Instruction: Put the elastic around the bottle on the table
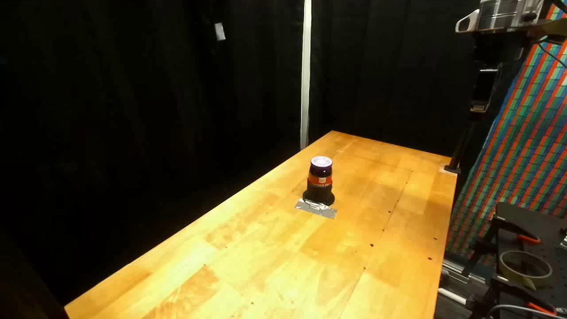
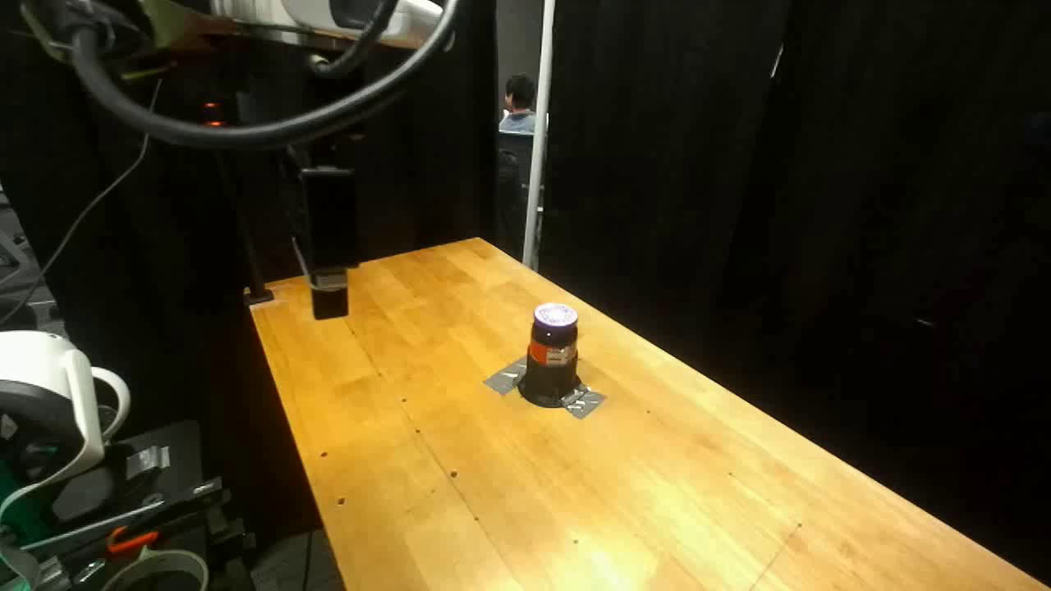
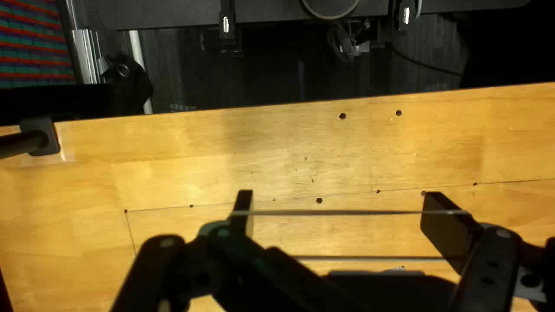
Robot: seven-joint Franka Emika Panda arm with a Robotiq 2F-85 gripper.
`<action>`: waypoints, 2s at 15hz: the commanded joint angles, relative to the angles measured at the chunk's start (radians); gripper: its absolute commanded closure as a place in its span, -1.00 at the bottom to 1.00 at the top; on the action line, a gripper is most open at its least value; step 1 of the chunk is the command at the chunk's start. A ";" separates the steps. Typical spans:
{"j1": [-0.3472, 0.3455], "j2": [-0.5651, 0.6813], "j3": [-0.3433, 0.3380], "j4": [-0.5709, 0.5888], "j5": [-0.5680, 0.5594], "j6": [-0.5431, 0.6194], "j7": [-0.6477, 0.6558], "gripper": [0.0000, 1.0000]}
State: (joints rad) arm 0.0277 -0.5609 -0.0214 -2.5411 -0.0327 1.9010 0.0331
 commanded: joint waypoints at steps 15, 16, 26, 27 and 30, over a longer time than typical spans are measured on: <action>0.037 0.339 -0.054 0.144 0.058 0.511 -0.252 -1.00; 0.045 0.400 -0.057 0.192 0.085 0.512 -0.289 -1.00; 0.010 0.936 0.061 0.765 0.224 0.238 -0.448 -1.00; 0.009 0.986 0.070 0.819 0.214 0.211 -0.442 -1.00; 0.013 1.118 0.084 0.978 0.173 0.160 -0.408 -1.00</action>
State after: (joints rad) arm 0.0576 0.4172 0.0351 -1.7597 0.1847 2.1393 -0.4120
